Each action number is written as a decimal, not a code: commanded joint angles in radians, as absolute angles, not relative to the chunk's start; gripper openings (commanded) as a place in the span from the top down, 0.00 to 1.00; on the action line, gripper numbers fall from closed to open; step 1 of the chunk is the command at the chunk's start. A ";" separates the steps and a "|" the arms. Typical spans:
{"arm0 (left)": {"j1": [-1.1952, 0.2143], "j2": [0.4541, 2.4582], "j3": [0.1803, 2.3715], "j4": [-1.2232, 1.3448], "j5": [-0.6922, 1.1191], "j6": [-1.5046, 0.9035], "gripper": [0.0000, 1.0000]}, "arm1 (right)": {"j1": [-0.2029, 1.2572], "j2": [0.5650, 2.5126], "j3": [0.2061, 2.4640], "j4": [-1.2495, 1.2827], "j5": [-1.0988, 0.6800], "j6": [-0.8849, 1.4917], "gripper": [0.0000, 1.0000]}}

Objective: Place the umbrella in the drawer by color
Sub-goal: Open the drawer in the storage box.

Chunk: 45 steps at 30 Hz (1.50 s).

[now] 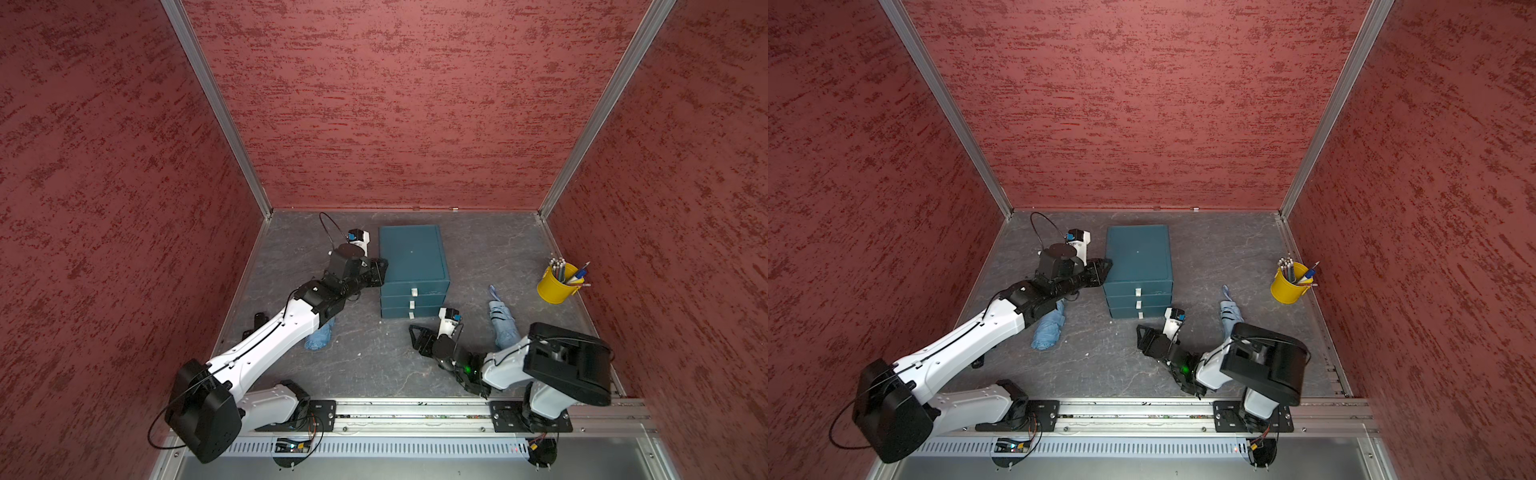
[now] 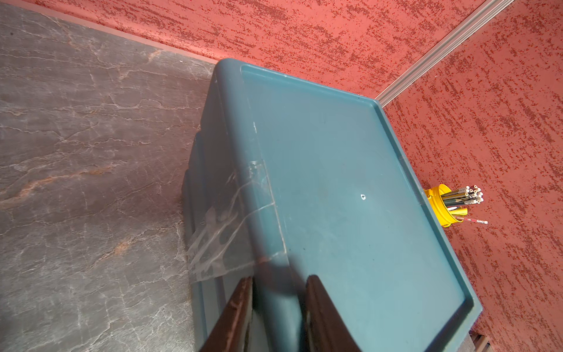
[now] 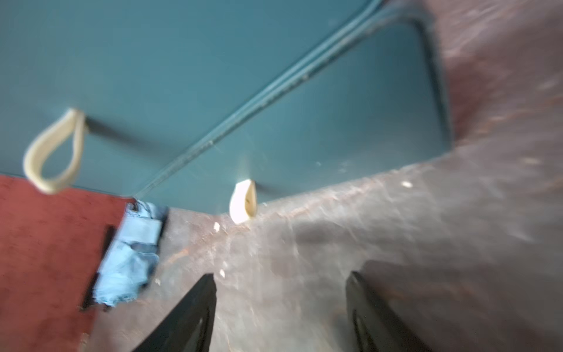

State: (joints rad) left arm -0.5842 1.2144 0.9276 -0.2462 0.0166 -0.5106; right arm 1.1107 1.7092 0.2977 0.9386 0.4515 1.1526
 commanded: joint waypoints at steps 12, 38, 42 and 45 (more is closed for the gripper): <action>-0.603 1.238 0.851 -0.572 0.118 -0.468 0.71 | 1.046 2.013 0.268 1.385 0.430 1.312 0.54; -0.601 1.225 0.833 -0.569 0.118 -0.555 0.65 | 1.015 1.892 0.358 1.244 0.278 1.199 0.67; -0.601 1.223 0.834 -0.575 0.111 -0.572 0.65 | 1.016 1.896 0.363 1.249 0.277 1.200 0.64; -0.603 1.221 0.836 -0.579 0.110 -0.573 0.65 | 1.015 1.911 0.355 1.282 0.279 1.212 0.71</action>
